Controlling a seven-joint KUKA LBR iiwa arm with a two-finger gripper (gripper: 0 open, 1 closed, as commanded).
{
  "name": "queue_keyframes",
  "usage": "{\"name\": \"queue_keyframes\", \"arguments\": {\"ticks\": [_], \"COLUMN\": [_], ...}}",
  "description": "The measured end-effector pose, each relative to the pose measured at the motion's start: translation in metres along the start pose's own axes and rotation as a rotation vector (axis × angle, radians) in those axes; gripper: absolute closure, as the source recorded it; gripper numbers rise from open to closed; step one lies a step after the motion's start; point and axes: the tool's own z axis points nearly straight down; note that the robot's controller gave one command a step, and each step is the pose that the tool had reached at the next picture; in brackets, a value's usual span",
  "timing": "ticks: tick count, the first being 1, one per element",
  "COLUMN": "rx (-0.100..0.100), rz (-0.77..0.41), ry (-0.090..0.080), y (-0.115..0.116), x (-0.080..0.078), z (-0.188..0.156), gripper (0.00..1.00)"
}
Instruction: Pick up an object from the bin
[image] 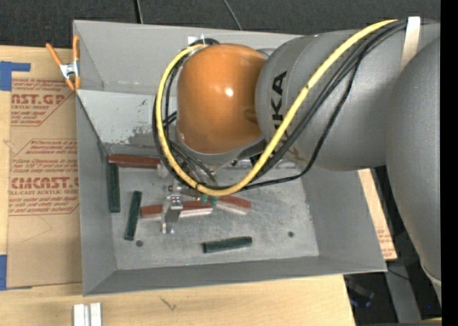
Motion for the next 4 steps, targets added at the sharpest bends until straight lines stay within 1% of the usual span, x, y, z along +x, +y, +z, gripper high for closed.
{"name": "queue_keyframes", "arguments": {"ticks": [1,2,3,4], "rx": [0.000,-0.002,-0.001,-0.005], "rz": [0.000,0.065,0.055,0.049], "ry": [0.000,-0.005,-0.004,-0.013], "y": [0.000,-0.006,-0.031,-0.058], "x": [0.000,0.001,-0.001,-0.022], "z": [0.000,0.044,0.103,0.148], "gripper": [0.00,0.00,0.00,1.00]}}
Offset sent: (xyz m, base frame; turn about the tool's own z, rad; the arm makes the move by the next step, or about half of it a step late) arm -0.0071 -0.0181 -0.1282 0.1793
